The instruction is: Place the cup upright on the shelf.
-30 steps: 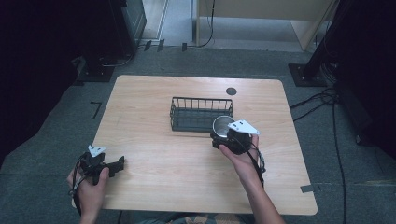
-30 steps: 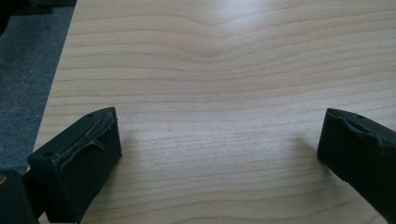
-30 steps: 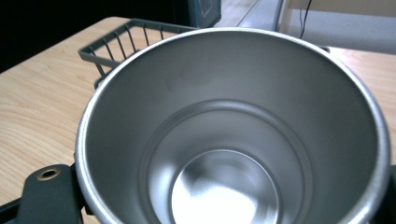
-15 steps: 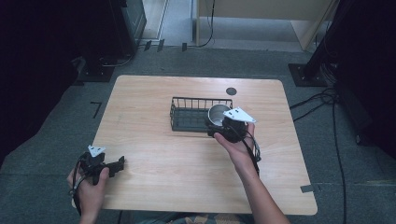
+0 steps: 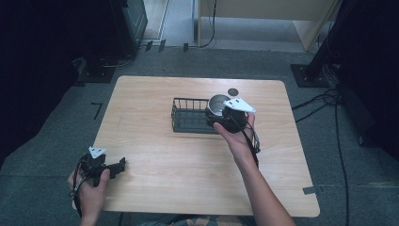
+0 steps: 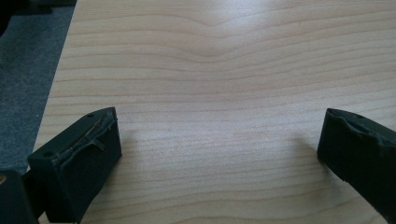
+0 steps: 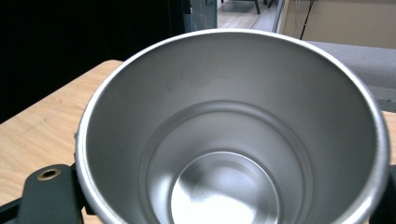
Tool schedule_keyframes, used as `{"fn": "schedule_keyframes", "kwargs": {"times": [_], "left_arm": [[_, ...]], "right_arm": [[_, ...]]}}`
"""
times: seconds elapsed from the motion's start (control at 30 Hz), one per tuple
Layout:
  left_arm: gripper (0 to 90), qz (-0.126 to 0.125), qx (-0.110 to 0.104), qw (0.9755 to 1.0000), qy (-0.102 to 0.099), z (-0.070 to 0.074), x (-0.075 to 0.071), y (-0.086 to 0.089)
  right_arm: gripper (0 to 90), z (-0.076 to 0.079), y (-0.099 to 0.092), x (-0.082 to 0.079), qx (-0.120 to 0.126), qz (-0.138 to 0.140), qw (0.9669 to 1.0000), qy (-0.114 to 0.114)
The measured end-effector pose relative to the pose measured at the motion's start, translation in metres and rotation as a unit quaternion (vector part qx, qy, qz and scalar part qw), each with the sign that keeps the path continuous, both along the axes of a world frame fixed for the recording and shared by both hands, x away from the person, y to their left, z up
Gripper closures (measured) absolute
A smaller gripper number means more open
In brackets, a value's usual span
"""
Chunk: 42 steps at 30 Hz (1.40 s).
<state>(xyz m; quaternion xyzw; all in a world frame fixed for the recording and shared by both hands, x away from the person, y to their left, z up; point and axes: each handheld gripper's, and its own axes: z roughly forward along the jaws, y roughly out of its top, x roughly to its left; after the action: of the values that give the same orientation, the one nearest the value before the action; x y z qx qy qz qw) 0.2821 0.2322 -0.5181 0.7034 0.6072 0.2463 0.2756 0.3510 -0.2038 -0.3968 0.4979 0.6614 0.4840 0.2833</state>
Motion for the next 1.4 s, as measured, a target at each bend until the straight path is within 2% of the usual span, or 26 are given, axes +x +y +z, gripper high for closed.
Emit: {"fn": "schedule_keyframes", "kwargs": {"times": [0.1,0.5,0.53,0.77,1.0,1.03,1.23,1.27,1.3,1.33,1.4], "left_arm": [[0.0,0.0,0.0,1.0,0.0,0.0,0.0,0.0],[0.0,0.0,0.0,1.0,0.0,0.0,0.0,0.0],[0.0,0.0,0.0,1.0,0.0,0.0,0.0,0.0],[0.0,0.0,0.0,1.0,0.0,0.0,0.0,0.0],[0.0,0.0,0.0,1.0,0.0,0.0,0.0,0.0],[0.0,0.0,0.0,1.0,0.0,0.0,0.0,0.0],[0.0,0.0,0.0,1.0,0.0,0.0,0.0,0.0],[0.0,0.0,0.0,1.0,0.0,0.0,0.0,0.0],[0.0,0.0,0.0,1.0,0.0,0.0,0.0,0.0],[0.0,0.0,0.0,1.0,0.0,0.0,0.0,0.0],[0.0,0.0,0.0,1.0,0.0,0.0,0.0,0.0]], "right_arm": [[16.8,0.0,0.003,0.007,0.006,-0.003,1.0,0.002],[16.8,-0.006,0.015,0.033,0.003,-0.018,0.9998,0.005],[16.8,-0.009,0.018,0.039,0.004,-0.018,0.9998,0.009],[16.8,-0.018,0.023,0.049,-0.001,-0.024,0.9995,0.02],[16.7,-0.031,0.025,0.059,-0.007,-0.026,0.9988,0.041],[16.8,-0.035,0.026,0.061,-0.007,-0.025,0.9984,0.051],[16.7,-0.038,0.028,0.063,-0.01,-0.022,0.9978,0.062],[16.7,-0.039,0.028,0.064,-0.009,-0.018,0.997,0.075],[16.7,-0.039,0.028,0.064,-0.009,-0.018,0.997,0.075],[16.7,-0.041,0.029,0.065,-0.018,-0.017,0.9957,0.09],[16.6,-0.043,0.029,0.065,-0.023,-0.013,0.9944,0.102]]}}
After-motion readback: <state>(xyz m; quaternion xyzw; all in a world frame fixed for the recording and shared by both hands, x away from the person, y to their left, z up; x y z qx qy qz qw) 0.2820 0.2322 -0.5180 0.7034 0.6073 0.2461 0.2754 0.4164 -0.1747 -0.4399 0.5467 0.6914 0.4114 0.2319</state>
